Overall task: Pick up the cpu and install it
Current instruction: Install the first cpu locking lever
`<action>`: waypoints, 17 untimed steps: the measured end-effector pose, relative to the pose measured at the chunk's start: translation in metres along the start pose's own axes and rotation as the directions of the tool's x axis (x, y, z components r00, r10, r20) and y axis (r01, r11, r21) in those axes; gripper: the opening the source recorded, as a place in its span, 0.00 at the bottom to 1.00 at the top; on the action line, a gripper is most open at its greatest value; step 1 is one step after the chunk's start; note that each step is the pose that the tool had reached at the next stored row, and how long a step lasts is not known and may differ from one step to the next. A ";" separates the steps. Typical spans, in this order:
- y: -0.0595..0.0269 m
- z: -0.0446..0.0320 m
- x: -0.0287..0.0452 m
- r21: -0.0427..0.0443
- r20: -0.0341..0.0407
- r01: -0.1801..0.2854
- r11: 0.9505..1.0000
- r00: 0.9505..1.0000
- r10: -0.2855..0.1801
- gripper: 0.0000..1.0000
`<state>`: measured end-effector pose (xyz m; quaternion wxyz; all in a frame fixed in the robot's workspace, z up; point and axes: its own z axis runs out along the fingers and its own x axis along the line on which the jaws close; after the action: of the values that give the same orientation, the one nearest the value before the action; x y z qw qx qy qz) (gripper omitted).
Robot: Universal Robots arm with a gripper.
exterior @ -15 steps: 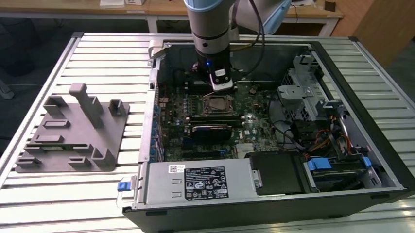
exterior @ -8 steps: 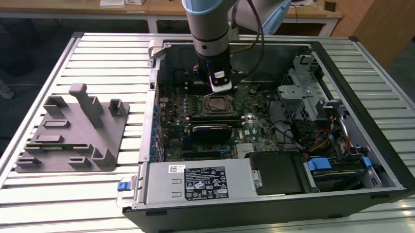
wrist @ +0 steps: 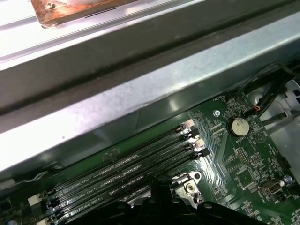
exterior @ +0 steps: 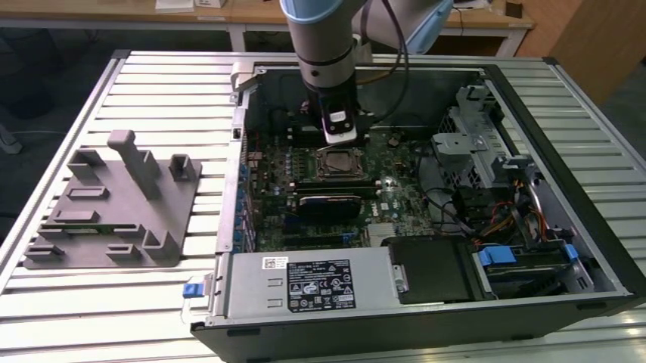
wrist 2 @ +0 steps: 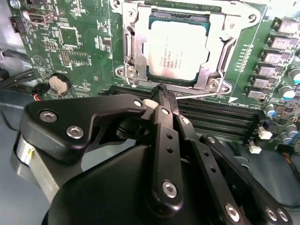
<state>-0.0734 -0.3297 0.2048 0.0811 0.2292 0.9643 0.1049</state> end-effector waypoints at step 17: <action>0.0041 0.0048 0.0050 -0.002 0.015 -0.035 0.999 0.999 0.035 0.11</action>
<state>-0.0751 -0.3231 0.2007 0.0868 0.2469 0.9594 0.1056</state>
